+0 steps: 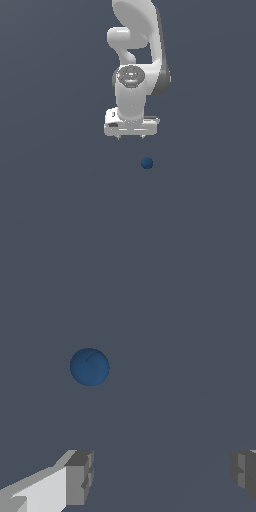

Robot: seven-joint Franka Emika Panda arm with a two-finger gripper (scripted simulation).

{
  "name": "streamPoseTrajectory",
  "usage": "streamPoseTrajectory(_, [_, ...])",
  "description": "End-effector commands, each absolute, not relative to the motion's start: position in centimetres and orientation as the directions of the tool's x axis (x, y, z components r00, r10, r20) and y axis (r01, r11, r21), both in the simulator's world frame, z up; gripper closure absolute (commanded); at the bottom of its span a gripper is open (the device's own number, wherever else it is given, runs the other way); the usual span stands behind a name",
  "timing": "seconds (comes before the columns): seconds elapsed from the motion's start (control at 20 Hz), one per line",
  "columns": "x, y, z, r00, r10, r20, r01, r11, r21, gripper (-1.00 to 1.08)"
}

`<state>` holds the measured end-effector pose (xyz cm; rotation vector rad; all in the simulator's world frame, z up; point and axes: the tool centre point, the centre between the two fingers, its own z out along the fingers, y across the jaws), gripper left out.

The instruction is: Pick up the object and move it to a goal position.

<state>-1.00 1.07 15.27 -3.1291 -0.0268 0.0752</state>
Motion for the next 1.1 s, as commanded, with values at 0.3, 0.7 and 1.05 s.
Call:
streamPoseTrajectory(0.3, [-0.8, 3.3, 15.1, 0.998, 0.031, -0.052, 0.03, -0.999, -0.02, -0.92])
streamPoseTrajectory(0.7, [-0.8, 4.2, 15.1, 0.998, 0.039, -0.054, 0.037, -0.999, -0.024, -0.92])
streamPoseTrajectory(1.05, [0.0, 4.7, 14.4, 0.999, -0.015, -0.05, -0.016, -1.0, -0.021, -0.92])
